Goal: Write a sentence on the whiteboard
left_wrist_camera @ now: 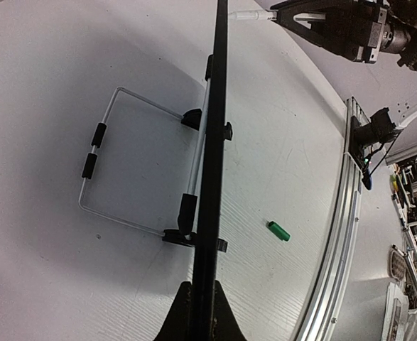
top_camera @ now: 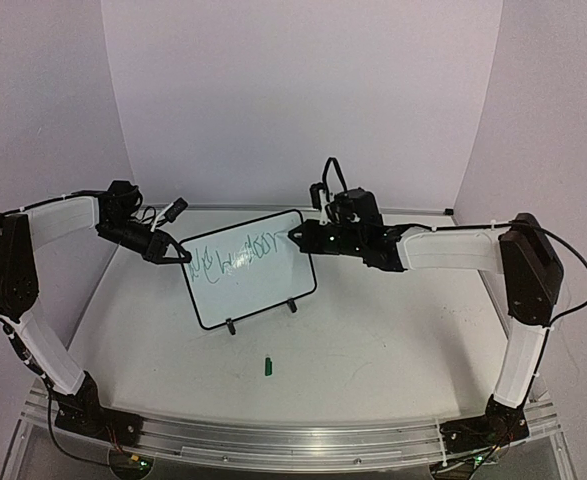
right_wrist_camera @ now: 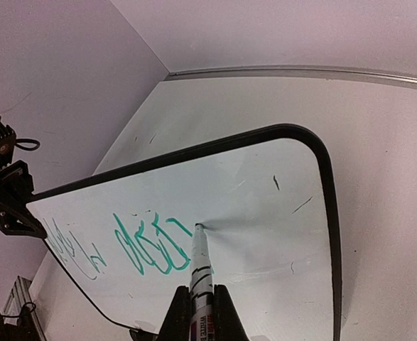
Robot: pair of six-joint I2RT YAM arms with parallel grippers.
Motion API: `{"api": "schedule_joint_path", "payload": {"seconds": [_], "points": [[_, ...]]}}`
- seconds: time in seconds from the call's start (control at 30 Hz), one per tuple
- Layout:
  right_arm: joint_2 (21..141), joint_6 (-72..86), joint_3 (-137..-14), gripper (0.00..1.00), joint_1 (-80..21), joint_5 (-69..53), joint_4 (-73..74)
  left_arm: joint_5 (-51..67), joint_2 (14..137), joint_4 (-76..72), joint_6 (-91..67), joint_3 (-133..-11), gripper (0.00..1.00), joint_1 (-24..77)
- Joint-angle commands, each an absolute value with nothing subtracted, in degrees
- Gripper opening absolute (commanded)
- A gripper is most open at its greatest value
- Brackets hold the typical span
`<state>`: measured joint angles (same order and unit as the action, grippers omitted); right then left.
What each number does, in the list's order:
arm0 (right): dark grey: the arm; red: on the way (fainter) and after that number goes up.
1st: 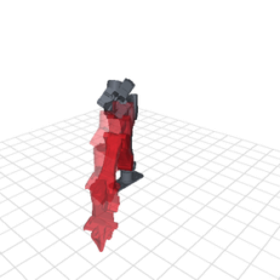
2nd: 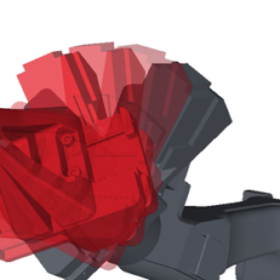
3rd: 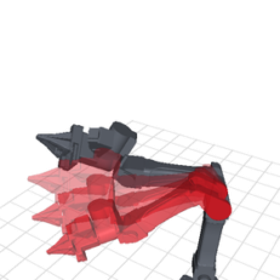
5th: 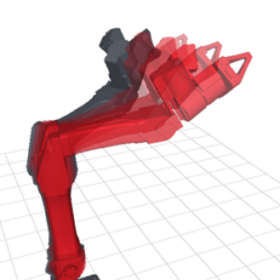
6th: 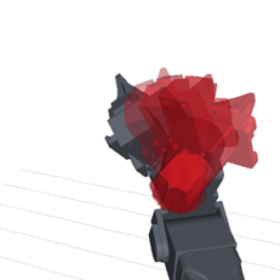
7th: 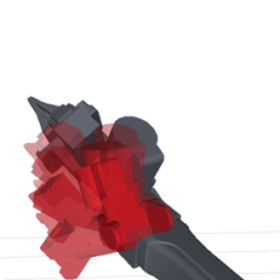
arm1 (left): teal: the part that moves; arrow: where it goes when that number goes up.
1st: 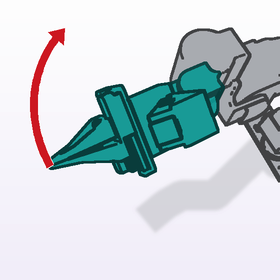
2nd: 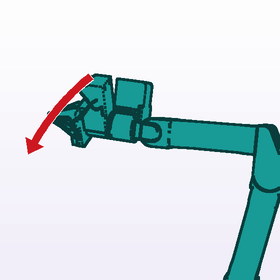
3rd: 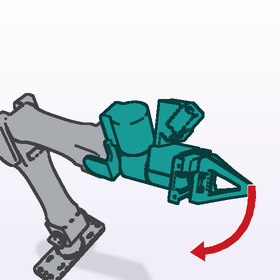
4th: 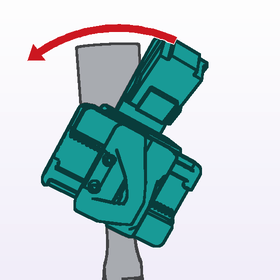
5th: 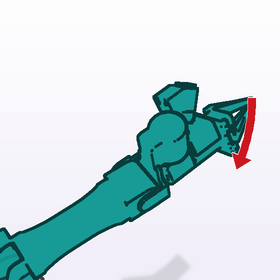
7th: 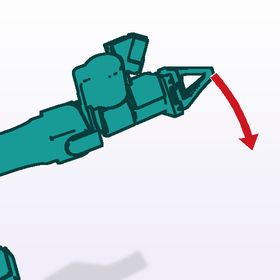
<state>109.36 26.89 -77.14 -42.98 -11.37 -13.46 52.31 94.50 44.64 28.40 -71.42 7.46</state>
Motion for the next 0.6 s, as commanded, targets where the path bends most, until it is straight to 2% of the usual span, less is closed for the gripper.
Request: {"api": "schedule_joint_path", "payload": {"seconds": [0.0,0.57], "points": [[107.7,28.0,-77.3,0.0,-42.4,-7.9,-15.6,44.8,93.0,44.0,29.2,-72.1,0.0,7.1],[102.2,29.1,-70.6,0.0,-41.8,-10.0,-20.0,45.1,92.7,43.9,29.1,-72.1,0.0,7.1]]}}
